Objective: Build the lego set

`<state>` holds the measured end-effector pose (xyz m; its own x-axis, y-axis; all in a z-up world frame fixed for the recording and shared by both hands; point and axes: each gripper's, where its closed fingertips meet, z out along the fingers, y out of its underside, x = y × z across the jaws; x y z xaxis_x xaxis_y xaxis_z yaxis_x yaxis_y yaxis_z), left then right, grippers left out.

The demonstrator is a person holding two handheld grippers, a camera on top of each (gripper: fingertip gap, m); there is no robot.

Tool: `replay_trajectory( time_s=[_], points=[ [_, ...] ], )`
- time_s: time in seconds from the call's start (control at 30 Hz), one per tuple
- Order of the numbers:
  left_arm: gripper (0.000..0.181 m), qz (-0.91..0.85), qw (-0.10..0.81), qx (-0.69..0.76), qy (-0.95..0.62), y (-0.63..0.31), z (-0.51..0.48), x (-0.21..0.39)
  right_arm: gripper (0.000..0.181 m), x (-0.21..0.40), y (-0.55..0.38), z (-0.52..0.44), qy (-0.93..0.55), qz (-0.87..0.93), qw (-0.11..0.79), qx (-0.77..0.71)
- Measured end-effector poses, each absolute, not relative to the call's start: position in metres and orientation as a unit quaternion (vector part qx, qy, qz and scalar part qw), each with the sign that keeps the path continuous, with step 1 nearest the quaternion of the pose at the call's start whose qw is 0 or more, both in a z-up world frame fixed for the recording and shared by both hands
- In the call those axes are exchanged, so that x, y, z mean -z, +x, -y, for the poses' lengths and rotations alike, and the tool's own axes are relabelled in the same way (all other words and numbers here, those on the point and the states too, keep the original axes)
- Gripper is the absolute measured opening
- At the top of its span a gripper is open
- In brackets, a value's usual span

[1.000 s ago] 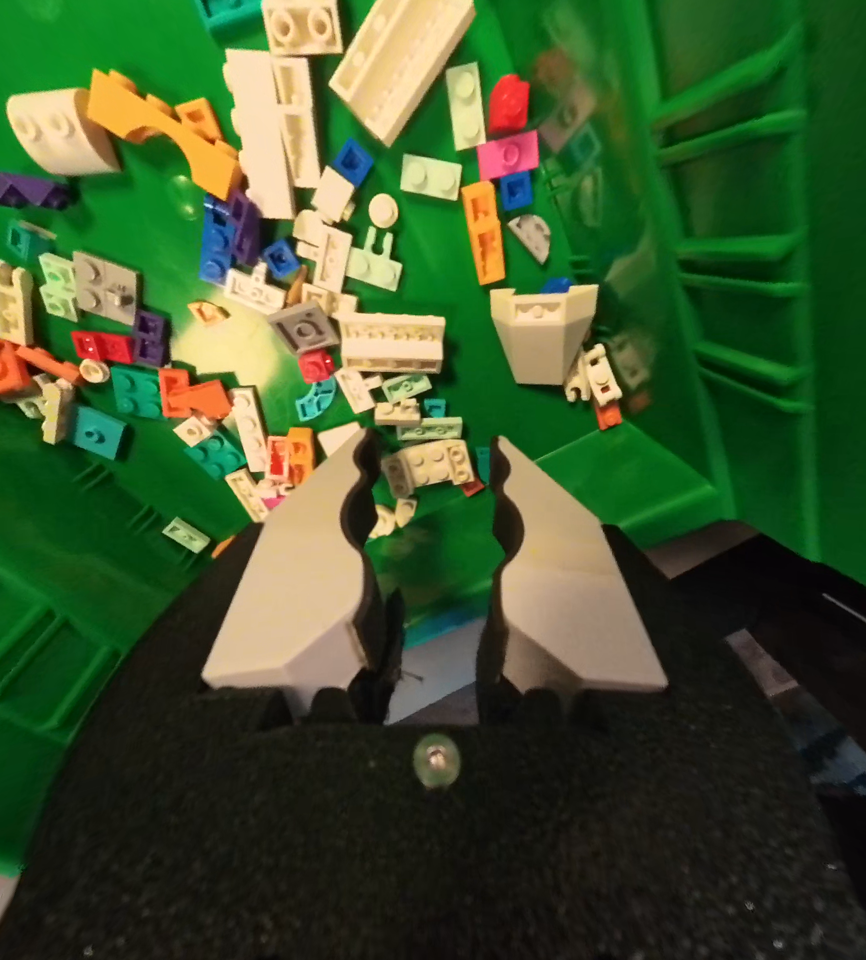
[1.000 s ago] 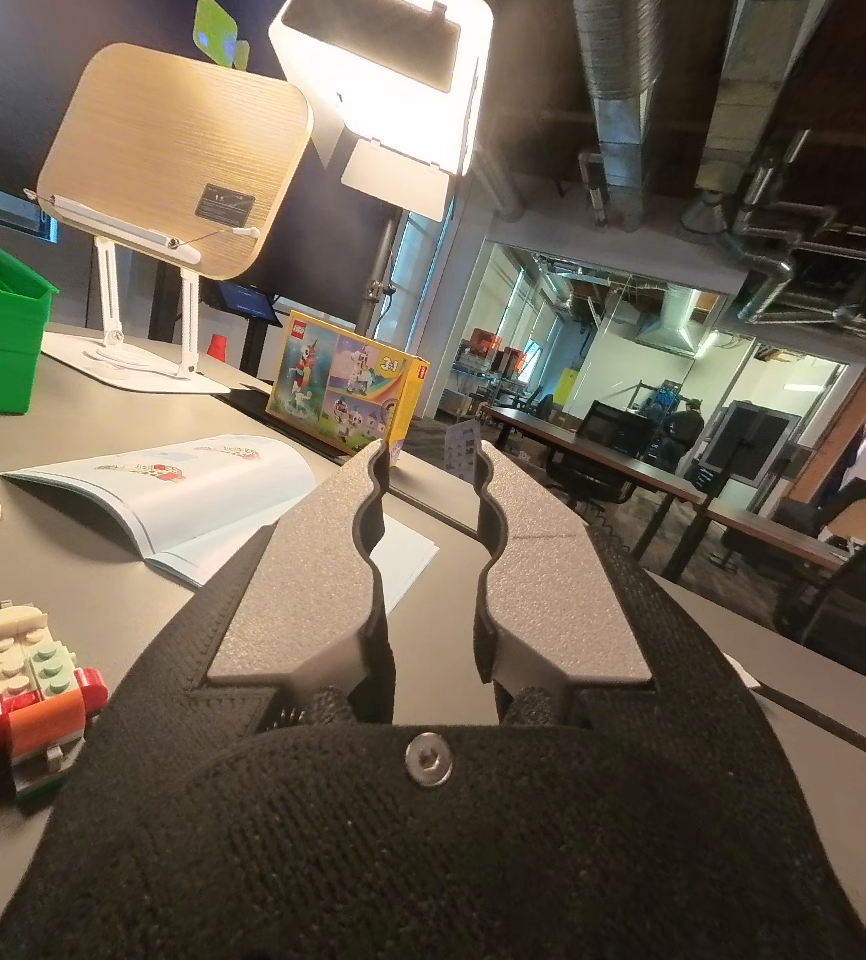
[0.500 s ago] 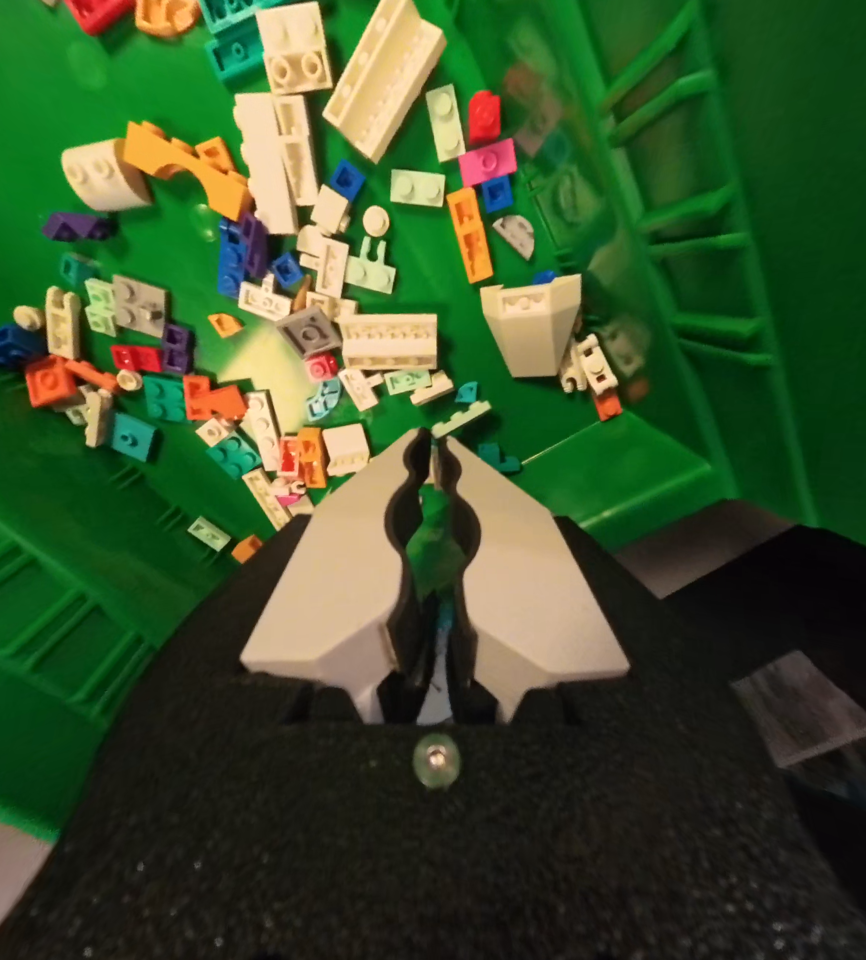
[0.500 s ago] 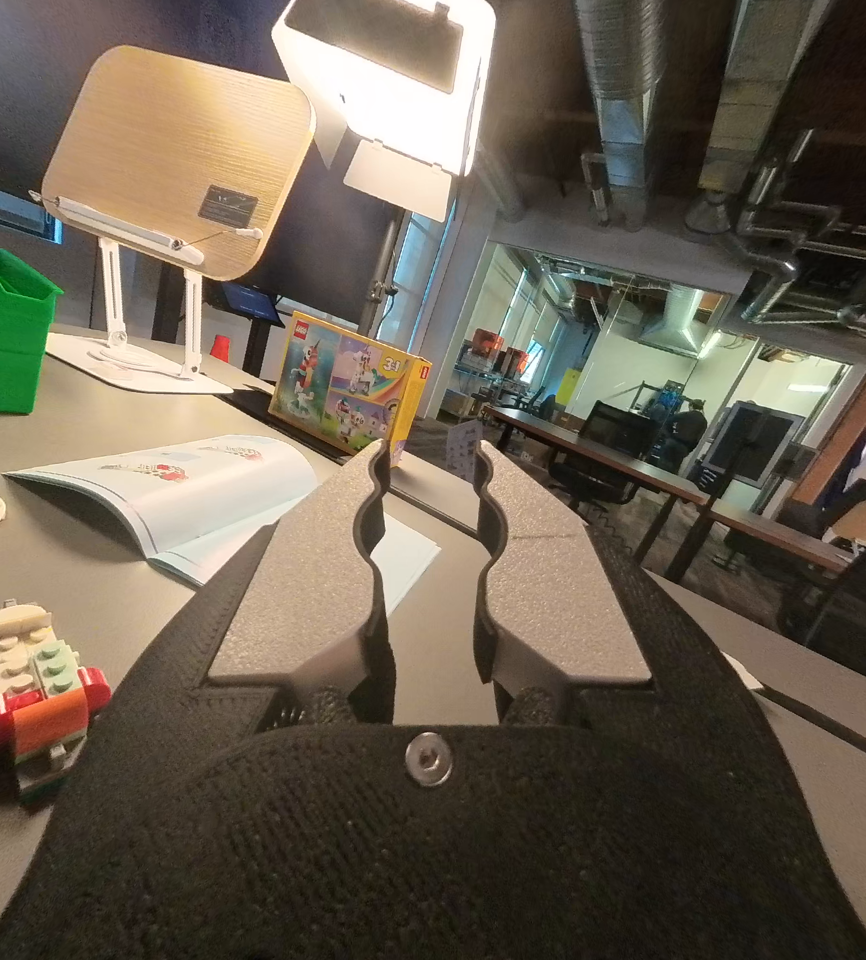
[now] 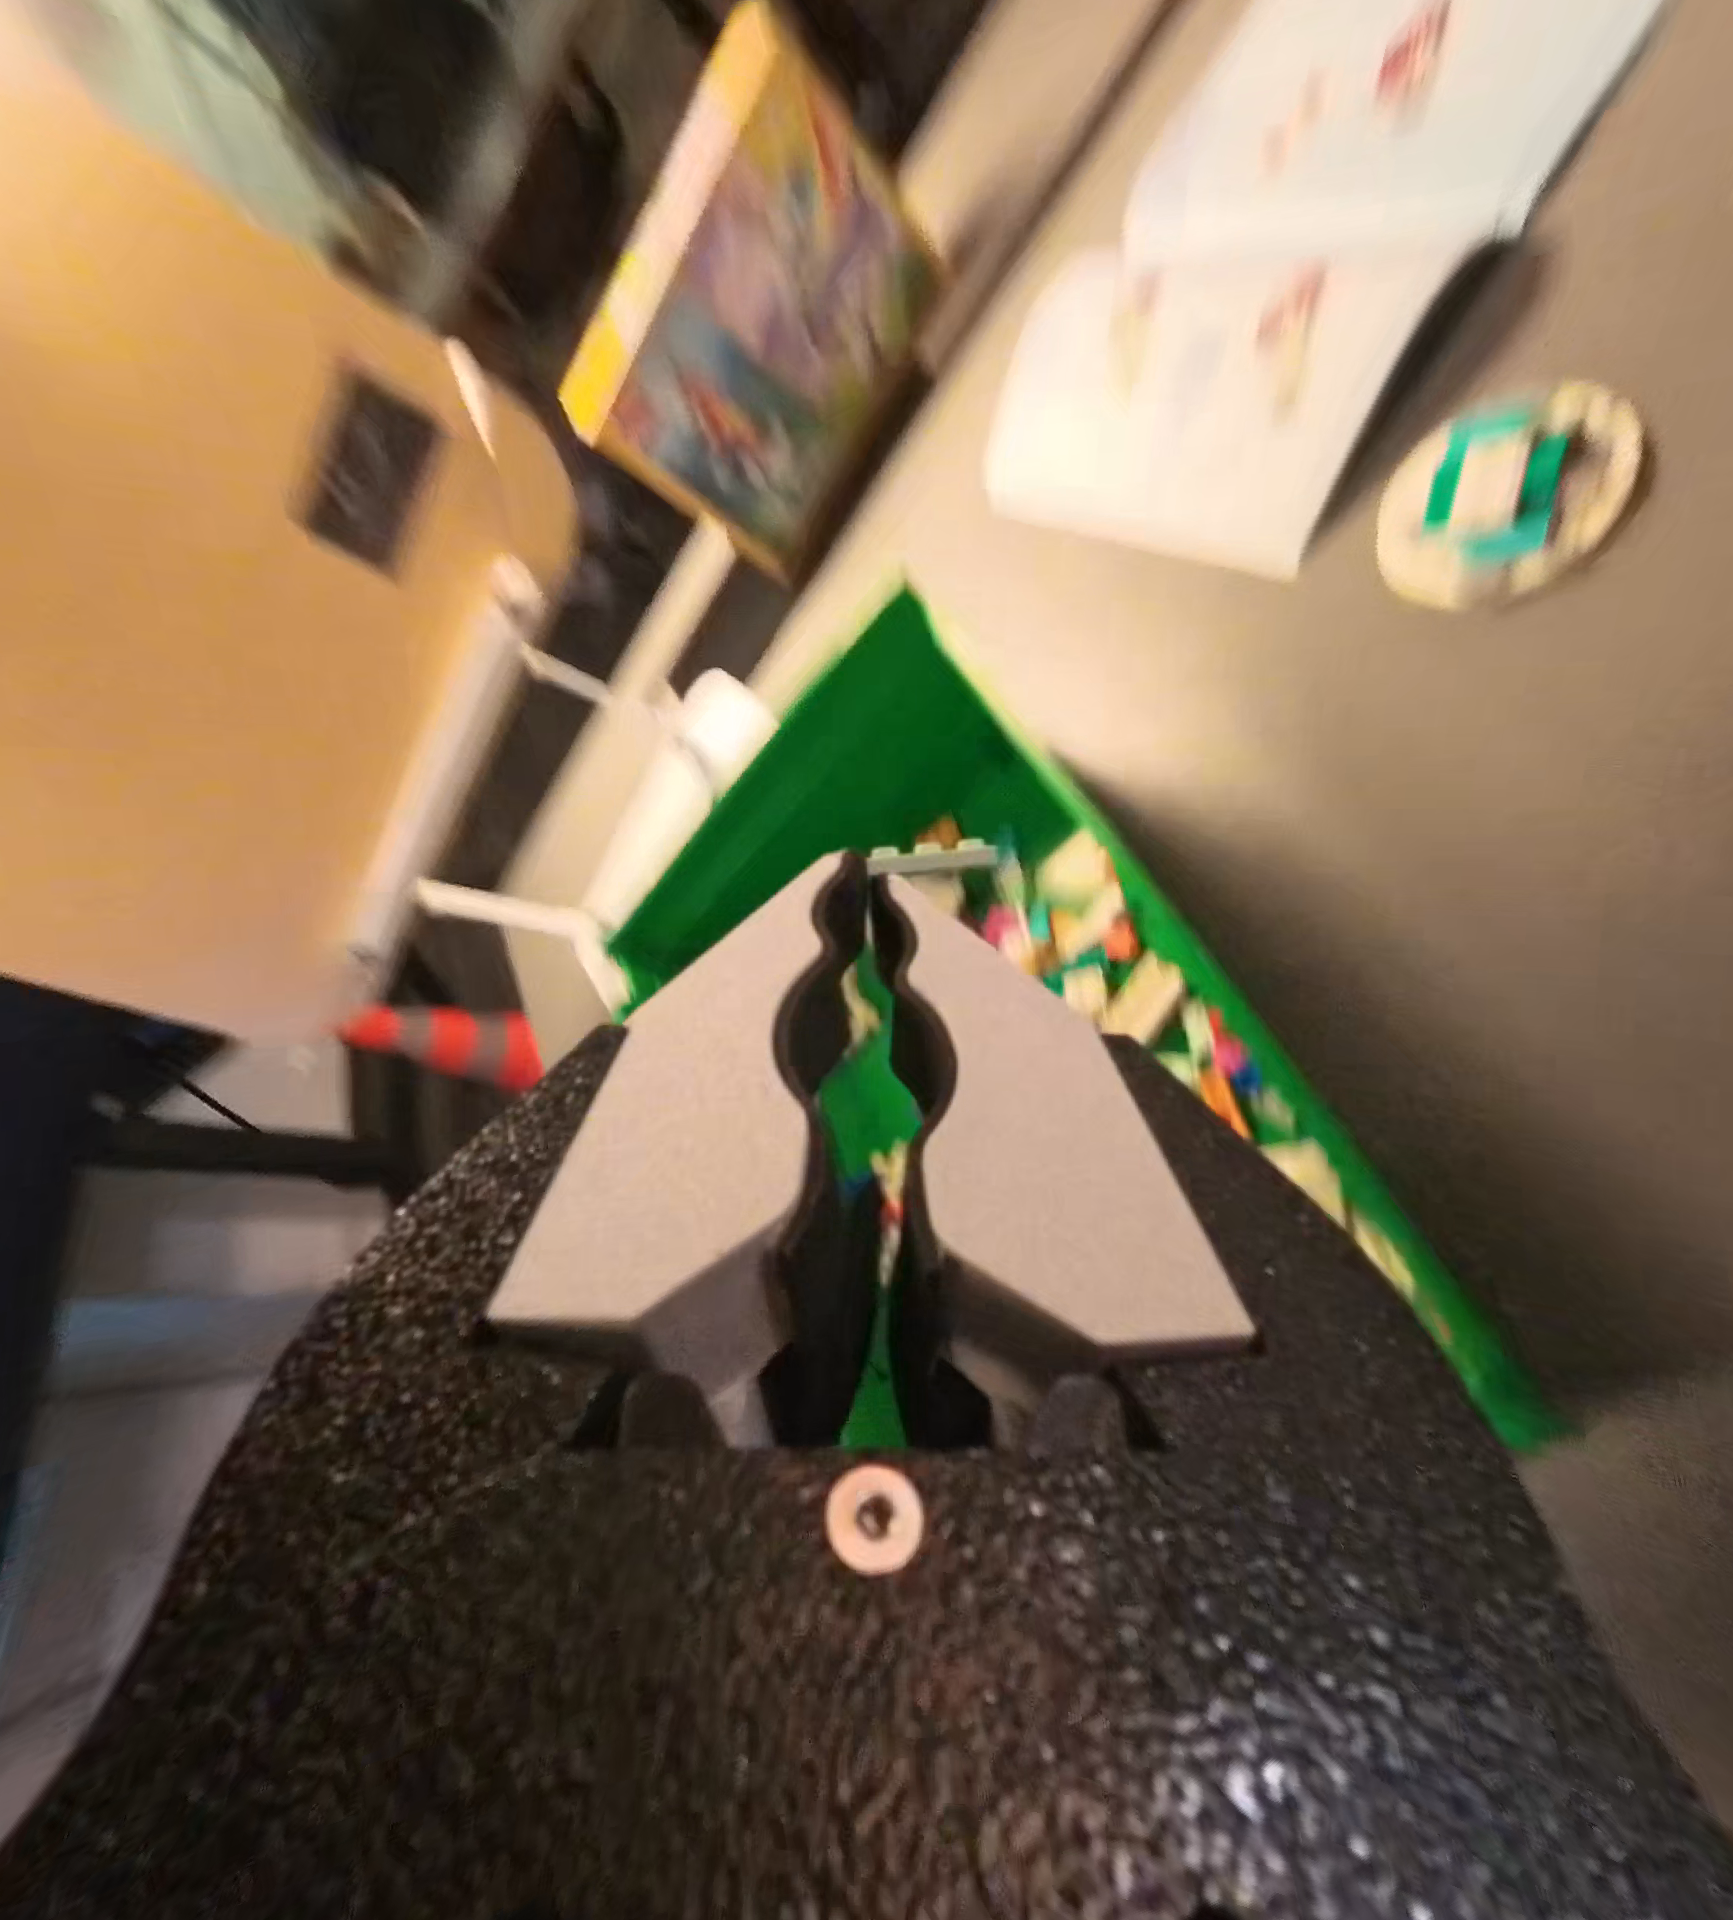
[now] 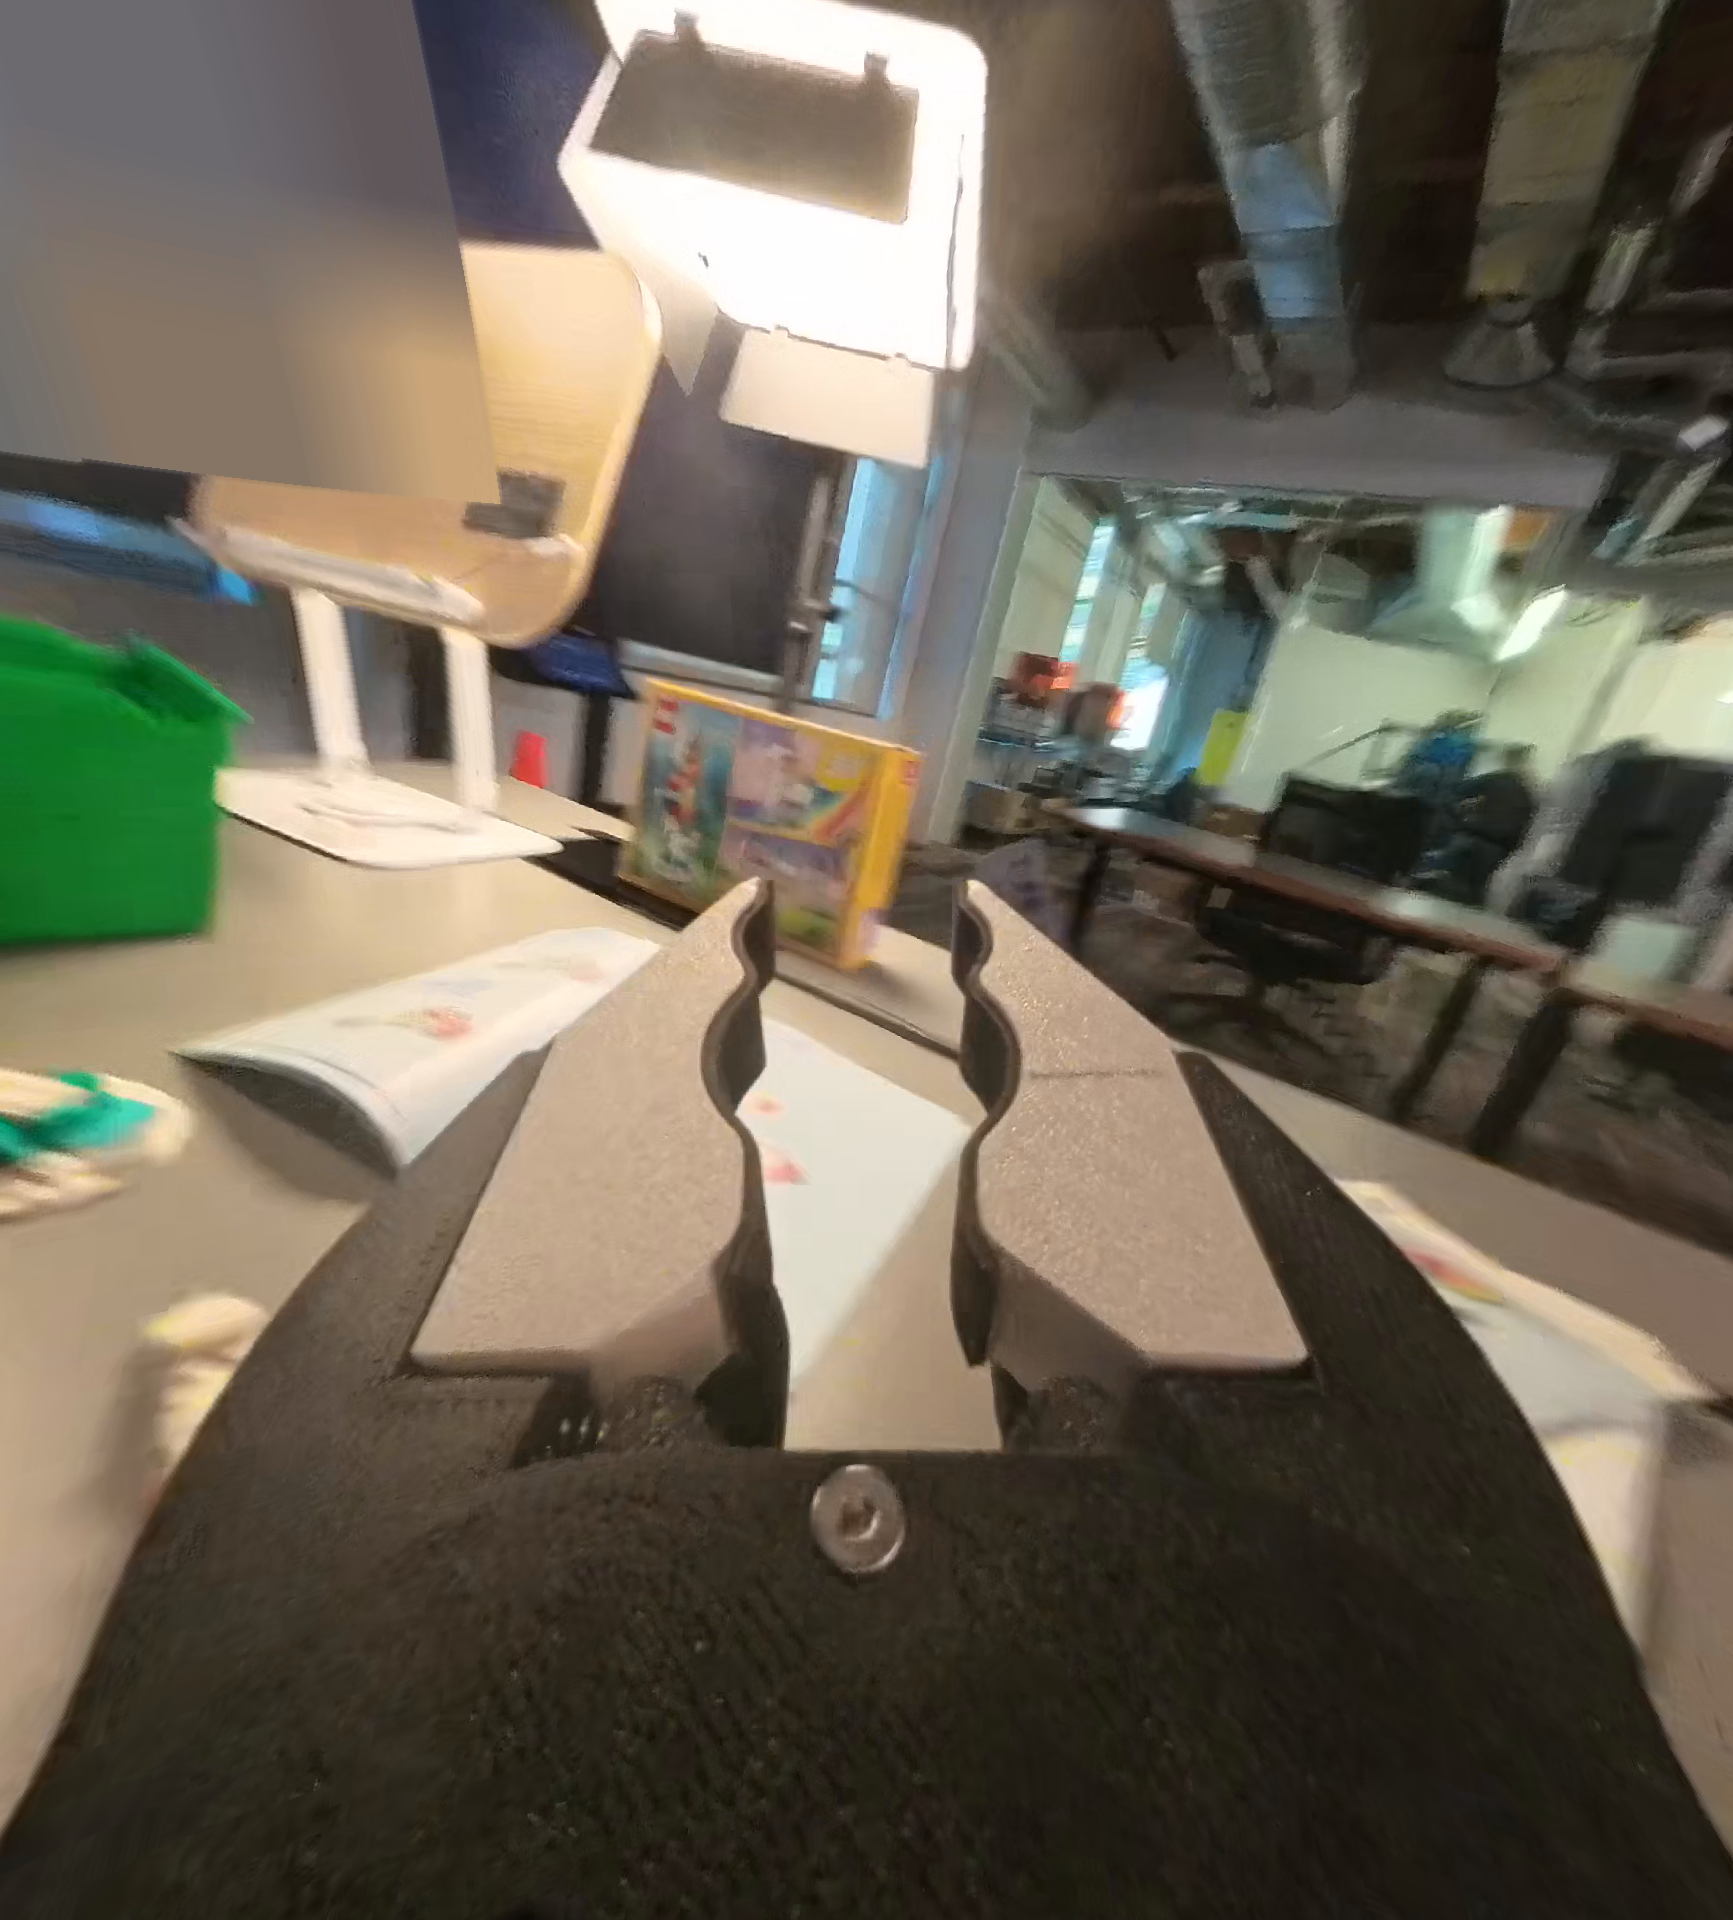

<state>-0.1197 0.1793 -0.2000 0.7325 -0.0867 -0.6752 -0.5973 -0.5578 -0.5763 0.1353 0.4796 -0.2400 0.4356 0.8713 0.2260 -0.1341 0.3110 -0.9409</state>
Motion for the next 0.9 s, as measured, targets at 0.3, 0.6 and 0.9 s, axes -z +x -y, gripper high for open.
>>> replay_trajectory(
  time_s=[0.3,0.6,0.9],
  points=[
    [0.000,-0.316,0.599,-0.268,-0.685,0.028,-0.286,0.166,0.040,0.179,0.085,-0.321,-0.438,0.508,0.330,-0.665],
    [0.000,-0.396,0.592,-0.194,-0.674,0.088,-0.327,0.205,0.022,0.213,0.083,-0.313,-0.487,0.553,0.271,-0.619],
    [0.046,-0.376,0.551,0.049,-0.743,0.115,-0.335,0.250,0.006,0.266,0.125,-0.372,-0.568,0.589,0.344,-0.460]
  ],
)
